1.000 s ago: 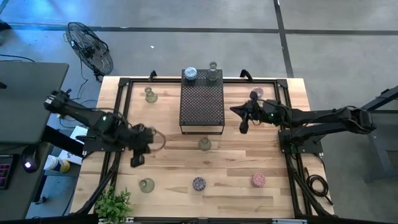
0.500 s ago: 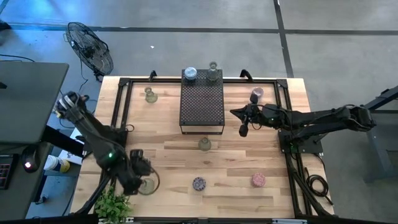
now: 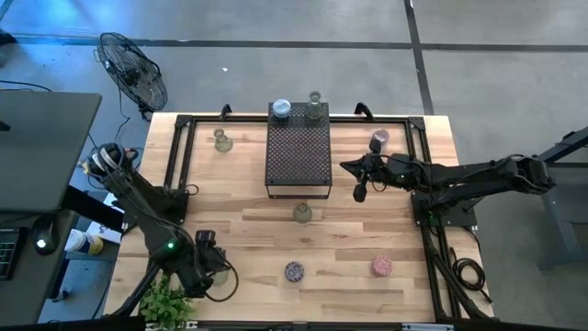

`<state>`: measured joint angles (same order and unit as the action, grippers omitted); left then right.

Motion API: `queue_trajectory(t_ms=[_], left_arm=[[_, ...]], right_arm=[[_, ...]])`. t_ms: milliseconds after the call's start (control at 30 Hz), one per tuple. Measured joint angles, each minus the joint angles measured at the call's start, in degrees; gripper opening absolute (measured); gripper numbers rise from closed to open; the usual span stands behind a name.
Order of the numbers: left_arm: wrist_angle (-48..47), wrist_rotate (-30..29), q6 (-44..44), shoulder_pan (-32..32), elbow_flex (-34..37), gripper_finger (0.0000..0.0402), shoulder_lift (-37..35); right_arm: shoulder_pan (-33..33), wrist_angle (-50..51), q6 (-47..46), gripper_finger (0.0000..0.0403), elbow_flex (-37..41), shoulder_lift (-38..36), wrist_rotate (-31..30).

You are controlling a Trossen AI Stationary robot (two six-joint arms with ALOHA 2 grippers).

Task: Pick & Place candle stick holders
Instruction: Put the green glass candle holder on the shelf aligned with the other green glass candle holder

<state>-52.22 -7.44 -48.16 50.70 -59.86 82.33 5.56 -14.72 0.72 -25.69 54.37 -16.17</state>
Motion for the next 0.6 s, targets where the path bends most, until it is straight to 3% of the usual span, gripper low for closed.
queue_trajectory(t_ms=[300,600], left_arm=[[-0.2,2.2,1.7,0.0,0.0,0.0308,3.2],[-0.2,3.0,2.9,0.0,-1.5,0.0202,3.2]], right_arm=[[0.0,0.0,0.7,0.0,0.0,0.0,0.0],[0.0,0.0,0.8,0.0,0.0,0.0,0.0]])
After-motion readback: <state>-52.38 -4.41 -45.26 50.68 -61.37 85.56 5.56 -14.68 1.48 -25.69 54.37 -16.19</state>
